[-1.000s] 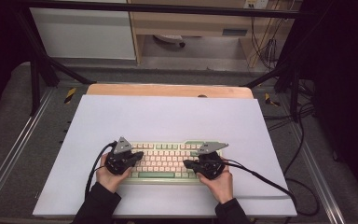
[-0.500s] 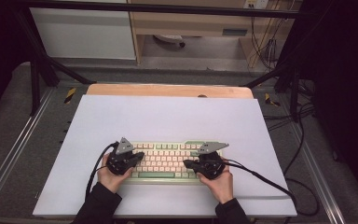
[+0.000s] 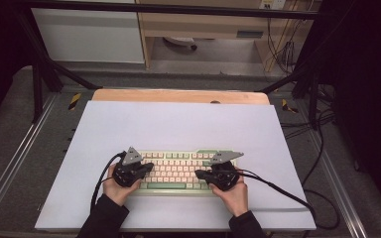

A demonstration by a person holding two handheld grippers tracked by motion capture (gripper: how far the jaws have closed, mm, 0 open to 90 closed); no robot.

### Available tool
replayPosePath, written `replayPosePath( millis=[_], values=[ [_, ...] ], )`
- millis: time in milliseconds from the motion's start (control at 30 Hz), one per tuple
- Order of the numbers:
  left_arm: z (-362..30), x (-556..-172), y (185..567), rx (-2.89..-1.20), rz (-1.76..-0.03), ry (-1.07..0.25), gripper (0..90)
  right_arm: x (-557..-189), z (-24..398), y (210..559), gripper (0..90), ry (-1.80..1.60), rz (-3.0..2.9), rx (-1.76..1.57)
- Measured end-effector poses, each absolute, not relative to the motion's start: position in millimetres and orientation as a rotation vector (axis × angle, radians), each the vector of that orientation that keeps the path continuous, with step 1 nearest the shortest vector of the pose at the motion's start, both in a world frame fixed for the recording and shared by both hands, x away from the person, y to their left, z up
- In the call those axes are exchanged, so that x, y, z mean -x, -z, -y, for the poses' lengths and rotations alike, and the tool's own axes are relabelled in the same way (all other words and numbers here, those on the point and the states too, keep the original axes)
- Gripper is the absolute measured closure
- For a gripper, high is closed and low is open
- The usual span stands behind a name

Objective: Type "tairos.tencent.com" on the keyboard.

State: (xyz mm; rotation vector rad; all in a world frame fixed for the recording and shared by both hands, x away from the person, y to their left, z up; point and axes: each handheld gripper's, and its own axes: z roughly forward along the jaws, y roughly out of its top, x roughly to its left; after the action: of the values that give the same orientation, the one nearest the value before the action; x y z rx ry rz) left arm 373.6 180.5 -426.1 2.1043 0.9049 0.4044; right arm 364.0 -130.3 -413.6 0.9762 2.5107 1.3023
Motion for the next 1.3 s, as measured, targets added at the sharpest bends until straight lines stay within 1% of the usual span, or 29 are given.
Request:
replayPosePath(
  millis=[667,1300],
  values=[
    [-198.9,-360.7,422.5,-2.082,-0.894,-0.372,90.0,-363.2,123.1,414.4,90.0,-1.319,-2.526,-0.971],
    [-213.0,-354.5,421.1,-2.058,-0.912,-0.372,90.0,-359.6,92.9,411.3,90.0,-1.335,-2.566,-0.921]
  ],
)
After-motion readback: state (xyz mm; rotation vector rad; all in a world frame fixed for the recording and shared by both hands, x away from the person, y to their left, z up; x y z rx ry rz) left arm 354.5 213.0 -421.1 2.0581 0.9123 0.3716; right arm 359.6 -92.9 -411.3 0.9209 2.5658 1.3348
